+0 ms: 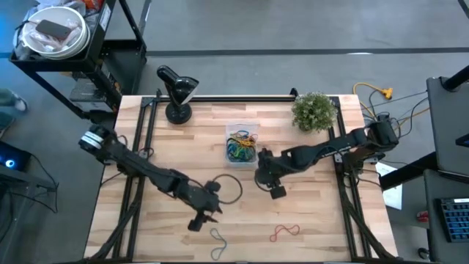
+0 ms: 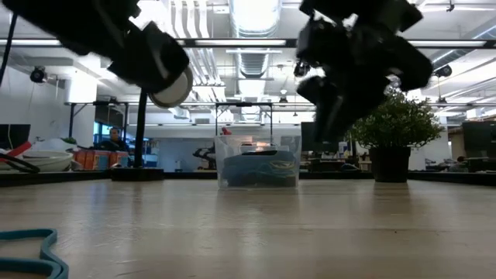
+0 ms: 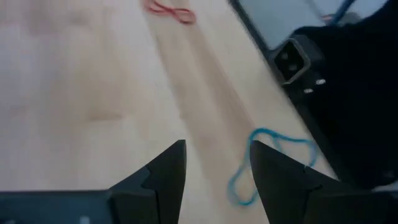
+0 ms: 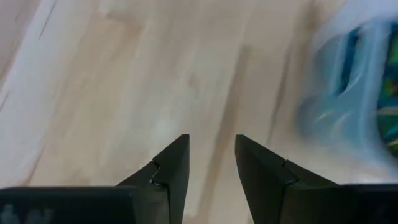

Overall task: Pick and place rubber bands into bin
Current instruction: Put blue rubberband into the transparent bin

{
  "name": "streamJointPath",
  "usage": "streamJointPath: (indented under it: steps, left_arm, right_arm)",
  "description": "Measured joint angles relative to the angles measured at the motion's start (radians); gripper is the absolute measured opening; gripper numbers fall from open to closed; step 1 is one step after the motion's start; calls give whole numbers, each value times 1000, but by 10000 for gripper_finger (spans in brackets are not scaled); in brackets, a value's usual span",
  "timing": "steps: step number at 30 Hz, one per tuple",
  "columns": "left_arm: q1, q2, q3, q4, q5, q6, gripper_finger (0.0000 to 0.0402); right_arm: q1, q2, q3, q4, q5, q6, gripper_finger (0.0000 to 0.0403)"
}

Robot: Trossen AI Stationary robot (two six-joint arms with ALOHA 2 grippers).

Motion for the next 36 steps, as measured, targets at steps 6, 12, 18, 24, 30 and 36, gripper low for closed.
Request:
streamJointPath:
  steps: [6, 12, 18, 24, 30, 36]
  left_arm:
    - [-28, 119, 21, 33, 36, -136, 162]
    - [-68, 187, 49, 2, 41, -252, 162]
    - [-111, 217, 95, -23, 22, -272, 162]
    - [-141, 217, 135, -170, -119, -272, 162]
    - [-163, 234, 163, -198, -174, -271, 162]
    - [-167, 297, 188, -209, -171, -271, 162]
  right_arm:
    - [47, -4, -81, 2, 1, 136, 122]
    - [93, -4, -122, 5, 1, 240, 118]
    - [126, -10, -147, 10, 9, 301, 116]
    - [147, -24, -150, 34, 54, 307, 109]
    - [152, -35, -150, 40, 57, 304, 104]
    - [152, -36, -152, 51, 57, 304, 106]
